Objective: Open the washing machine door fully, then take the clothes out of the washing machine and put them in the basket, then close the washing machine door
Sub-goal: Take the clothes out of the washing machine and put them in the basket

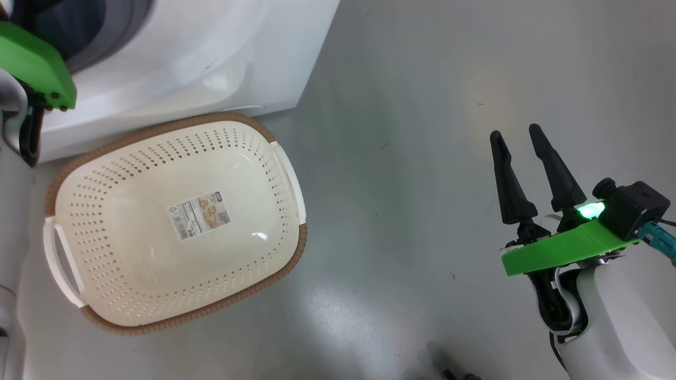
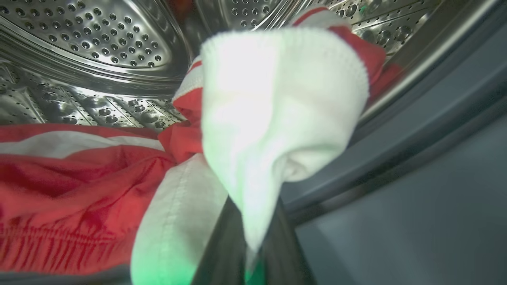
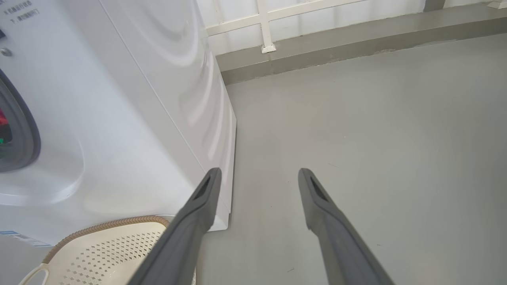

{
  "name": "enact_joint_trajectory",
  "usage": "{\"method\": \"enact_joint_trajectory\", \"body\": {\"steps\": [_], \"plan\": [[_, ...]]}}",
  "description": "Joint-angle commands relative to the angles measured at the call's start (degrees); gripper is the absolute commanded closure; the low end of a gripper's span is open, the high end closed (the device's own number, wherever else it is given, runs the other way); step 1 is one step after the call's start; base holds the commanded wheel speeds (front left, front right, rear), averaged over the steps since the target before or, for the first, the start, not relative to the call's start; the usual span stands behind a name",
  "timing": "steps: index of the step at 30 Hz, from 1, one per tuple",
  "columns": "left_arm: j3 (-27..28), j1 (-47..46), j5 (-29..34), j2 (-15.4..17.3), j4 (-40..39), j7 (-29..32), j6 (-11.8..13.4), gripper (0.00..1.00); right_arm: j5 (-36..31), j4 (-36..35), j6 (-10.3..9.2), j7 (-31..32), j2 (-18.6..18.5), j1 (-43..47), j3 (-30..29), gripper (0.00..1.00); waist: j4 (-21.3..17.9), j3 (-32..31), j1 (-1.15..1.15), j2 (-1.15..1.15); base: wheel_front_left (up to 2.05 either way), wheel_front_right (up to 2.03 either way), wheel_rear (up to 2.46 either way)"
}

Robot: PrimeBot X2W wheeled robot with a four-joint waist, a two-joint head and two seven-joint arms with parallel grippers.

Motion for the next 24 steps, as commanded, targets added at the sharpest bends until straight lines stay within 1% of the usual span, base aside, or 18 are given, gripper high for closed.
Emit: {"method": "enact_joint_trajectory", "body": {"steps": [1,5,8,12,16,20,24], "plan": [[0.44,-0.78,-0.3,2.57,-0.76,-0.64,0.47,1.0,0.25,-1.13,0.37,-0.37,-0.17,0.51,0.95,0.0,0.13,-0.13,0.0,0.0,0.0,0.0,0.0],[1.03,-0.1,-1.0,2.42,-1.64,-0.93,0.69,1.0,0.15,-1.06,0.37,-0.37,-0.27,0.55,0.73,0.0,0.74,-0.72,0.0,0.0,0.0,0.0,0.0],[2.36,1.18,-1.94,2.32,-4.63,-0.98,1.05,1.0,0.05,-1.08,0.37,-0.37,-0.45,0.65,0.6,0.0,1.45,-1.41,0.0,0.0,0.0,0.0,0.0],[5.35,4.88,-3.1,2.19,-11.29,-1.0,1.7,1.0,-0.02,-1.02,0.37,-0.37,-0.9,0.82,0.31,0.0,2.64,-2.47,0.0,0.0,0.0,0.0,0.0],[8.45,9.93,-3.04,1.26,-18.01,-1.01,1.89,1.0,-0.14,-0.9,0.37,-0.37,-1.55,1.2,0.04,0.0,4.08,-3.73,0.0,0.0,0.0,0.0,0.0],[11.18,15.48,-0.92,-0.1,-25.71,-1.01,1.91,1.0,-0.26,-0.88,0.37,-0.37,-2.21,1.7,-0.14,0.0,5.43,-5.02,0.0,0.0,0.0,0.0,0.0],[14.97,21.3,0.99,-2.31,-32.76,-1.01,1.65,1.0,-0.28,-0.75,0.37,-0.37,-2.78,2.55,-0.44,0.0,6.67,-6.44,0.0,0.0,0.0,0.0,0.0]]}}
